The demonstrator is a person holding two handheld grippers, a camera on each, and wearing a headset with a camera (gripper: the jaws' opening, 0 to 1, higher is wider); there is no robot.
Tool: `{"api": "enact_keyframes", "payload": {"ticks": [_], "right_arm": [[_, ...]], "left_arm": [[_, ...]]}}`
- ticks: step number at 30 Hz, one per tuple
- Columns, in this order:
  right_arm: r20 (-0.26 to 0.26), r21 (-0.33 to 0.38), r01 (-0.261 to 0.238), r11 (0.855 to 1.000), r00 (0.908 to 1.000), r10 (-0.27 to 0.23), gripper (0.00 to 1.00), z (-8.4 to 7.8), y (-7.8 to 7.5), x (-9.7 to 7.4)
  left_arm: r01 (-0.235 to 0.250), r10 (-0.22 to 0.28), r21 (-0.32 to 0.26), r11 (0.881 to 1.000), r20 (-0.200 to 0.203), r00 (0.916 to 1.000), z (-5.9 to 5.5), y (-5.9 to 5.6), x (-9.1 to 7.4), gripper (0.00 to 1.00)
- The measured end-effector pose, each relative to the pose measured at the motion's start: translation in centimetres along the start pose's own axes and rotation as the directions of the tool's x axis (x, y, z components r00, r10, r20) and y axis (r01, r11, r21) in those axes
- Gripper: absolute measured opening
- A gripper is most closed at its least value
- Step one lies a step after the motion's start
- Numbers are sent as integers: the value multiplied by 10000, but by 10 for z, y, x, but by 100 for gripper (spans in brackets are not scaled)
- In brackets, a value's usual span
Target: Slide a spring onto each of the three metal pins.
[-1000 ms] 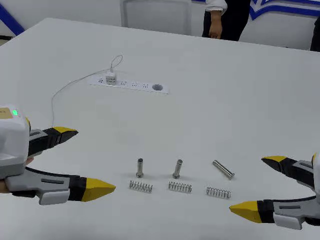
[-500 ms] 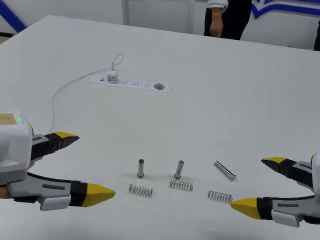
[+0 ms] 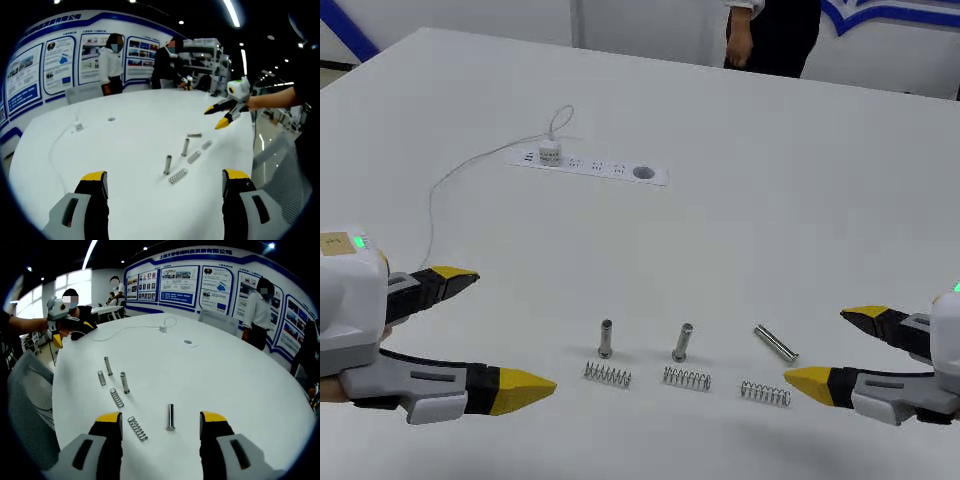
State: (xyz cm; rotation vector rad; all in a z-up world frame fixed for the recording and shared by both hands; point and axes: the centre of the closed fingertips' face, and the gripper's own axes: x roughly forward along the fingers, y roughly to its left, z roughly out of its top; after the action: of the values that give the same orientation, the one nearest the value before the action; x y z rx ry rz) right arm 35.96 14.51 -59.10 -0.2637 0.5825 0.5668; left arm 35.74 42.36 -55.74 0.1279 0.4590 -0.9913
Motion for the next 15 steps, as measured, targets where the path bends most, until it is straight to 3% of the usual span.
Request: {"api": "enact_keyframes", "payload": {"ticks": [15], "right_arm": [[-313,189,-45,9998,9995,51,57,-5,-4,21]], "left_arm": [[-90,90,83,9999,-33,10000,0,1,-7,96]]}}
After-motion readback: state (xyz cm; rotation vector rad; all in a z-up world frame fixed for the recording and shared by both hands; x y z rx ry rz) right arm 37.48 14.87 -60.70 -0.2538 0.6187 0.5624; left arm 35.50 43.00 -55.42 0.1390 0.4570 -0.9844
